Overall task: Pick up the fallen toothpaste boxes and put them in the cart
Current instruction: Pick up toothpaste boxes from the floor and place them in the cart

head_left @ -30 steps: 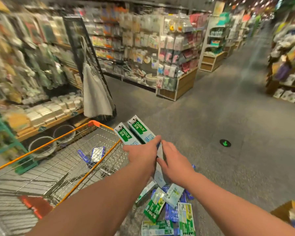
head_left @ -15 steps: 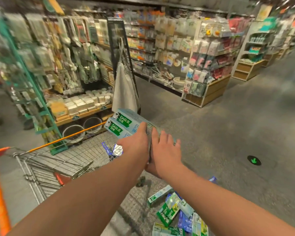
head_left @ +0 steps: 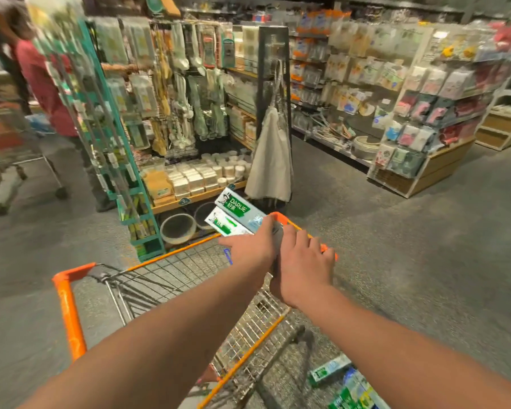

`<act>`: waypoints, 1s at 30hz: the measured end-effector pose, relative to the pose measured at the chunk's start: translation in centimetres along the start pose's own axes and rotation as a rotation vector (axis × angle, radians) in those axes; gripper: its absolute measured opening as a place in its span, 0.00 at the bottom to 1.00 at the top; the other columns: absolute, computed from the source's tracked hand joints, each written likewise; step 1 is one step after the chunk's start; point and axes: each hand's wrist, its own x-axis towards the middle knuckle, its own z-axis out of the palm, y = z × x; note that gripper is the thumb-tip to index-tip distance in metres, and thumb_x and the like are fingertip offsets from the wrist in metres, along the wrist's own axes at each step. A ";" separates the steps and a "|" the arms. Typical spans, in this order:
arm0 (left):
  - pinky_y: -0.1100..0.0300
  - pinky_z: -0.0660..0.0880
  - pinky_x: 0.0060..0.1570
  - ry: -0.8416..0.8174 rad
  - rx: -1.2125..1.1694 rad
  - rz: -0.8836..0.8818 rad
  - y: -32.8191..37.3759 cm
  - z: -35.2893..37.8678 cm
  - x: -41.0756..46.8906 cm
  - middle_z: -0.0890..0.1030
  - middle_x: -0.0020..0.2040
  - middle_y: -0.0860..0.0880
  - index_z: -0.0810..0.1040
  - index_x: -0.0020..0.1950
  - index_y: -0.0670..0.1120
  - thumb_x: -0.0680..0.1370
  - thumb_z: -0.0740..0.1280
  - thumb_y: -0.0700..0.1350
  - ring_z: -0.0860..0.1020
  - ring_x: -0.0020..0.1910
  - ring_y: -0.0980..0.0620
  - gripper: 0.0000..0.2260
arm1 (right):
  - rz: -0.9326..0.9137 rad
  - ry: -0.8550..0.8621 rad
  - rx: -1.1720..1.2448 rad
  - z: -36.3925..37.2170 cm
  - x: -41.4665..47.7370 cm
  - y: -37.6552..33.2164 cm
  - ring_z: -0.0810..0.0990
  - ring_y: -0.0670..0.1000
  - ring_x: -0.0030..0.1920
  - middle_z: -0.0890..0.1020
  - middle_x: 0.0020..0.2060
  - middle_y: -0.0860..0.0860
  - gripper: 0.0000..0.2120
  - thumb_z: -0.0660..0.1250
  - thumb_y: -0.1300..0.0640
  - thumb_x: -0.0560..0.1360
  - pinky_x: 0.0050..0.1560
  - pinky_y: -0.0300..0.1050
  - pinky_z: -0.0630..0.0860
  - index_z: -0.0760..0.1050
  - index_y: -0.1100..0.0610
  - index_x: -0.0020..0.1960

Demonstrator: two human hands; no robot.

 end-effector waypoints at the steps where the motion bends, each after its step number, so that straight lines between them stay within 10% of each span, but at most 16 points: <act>1: 0.52 0.75 0.54 -0.004 0.058 0.075 0.1 -0.7 1.5 0.78 0.56 0.44 0.51 0.76 0.43 0.71 0.73 0.61 0.78 0.52 0.41 0.45 | 0.022 -0.029 0.046 0.2 1.1 -0.9 0.68 0.58 0.69 0.67 0.68 0.54 0.45 0.71 0.46 0.71 0.62 0.59 0.68 0.49 0.55 0.77; 4: 0.46 0.73 0.64 -0.020 0.316 0.390 0.6 -3.2 6.3 0.68 0.72 0.42 0.35 0.82 0.48 0.75 0.69 0.49 0.71 0.69 0.39 0.49 | 0.065 -0.144 0.169 1.3 4.0 -3.0 0.68 0.58 0.69 0.67 0.68 0.54 0.48 0.73 0.44 0.65 0.63 0.60 0.67 0.50 0.55 0.75; 9: 0.26 0.37 0.73 -0.249 1.571 1.096 3.8 -6.2 13.6 0.28 0.80 0.49 0.29 0.79 0.63 0.70 0.73 0.53 0.29 0.78 0.39 0.57 | 0.005 -0.257 0.169 5.3 7.9 -4.5 0.69 0.59 0.68 0.68 0.69 0.54 0.43 0.71 0.45 0.65 0.62 0.60 0.67 0.54 0.54 0.73; 13: 0.22 0.38 0.69 -0.618 2.184 1.063 3.9 -4.6 19.0 0.28 0.80 0.48 0.26 0.78 0.62 0.72 0.76 0.58 0.29 0.78 0.38 0.59 | -0.015 -0.362 0.207 9.9 10.6 -5.2 0.70 0.58 0.68 0.68 0.70 0.54 0.44 0.71 0.46 0.66 0.62 0.60 0.69 0.52 0.54 0.74; 19: 0.34 0.41 0.78 -0.654 2.210 1.151 -1.0 -3.4 27.1 0.64 0.74 0.43 0.46 0.82 0.51 0.74 0.74 0.52 0.60 0.77 0.41 0.46 | -0.092 -0.510 0.270 17.1 15.5 -5.9 0.67 0.58 0.71 0.64 0.73 0.53 0.48 0.73 0.44 0.67 0.67 0.61 0.66 0.48 0.52 0.77; 30: 0.45 0.68 0.63 -0.825 2.110 1.113 -14.8 -4.0 39.0 0.73 0.63 0.44 0.62 0.73 0.44 0.72 0.73 0.50 0.73 0.59 0.42 0.34 | -0.088 -0.665 0.179 33.8 16.8 -8.4 0.67 0.59 0.73 0.63 0.76 0.59 0.45 0.70 0.54 0.78 0.71 0.56 0.67 0.40 0.54 0.80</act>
